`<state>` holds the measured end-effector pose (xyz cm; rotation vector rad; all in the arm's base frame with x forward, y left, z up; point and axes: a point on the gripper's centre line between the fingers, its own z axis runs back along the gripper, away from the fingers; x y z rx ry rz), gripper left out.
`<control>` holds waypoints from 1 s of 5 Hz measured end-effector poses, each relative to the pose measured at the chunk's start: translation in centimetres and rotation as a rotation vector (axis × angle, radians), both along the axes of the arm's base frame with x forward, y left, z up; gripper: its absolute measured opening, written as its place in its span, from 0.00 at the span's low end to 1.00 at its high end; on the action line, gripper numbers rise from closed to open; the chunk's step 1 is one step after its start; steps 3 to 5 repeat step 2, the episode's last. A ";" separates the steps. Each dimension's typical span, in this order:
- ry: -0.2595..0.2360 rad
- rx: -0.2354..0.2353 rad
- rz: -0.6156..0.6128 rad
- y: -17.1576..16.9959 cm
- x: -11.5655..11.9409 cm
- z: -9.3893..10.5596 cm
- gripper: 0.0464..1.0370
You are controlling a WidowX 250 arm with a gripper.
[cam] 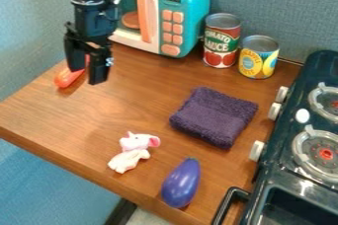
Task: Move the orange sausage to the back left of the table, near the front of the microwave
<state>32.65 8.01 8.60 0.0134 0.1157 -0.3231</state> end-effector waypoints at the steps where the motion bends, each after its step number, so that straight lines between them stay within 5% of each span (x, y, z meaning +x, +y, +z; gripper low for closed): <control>1: 0.004 -0.038 -0.116 -5.1 -1.5 0.3 0.95; 2: 0.014 -0.041 -0.147 -6.5 -3.4 1.0 0.95; 5: 0.014 -0.041 -0.147 -6.5 -3.4 1.0 0.95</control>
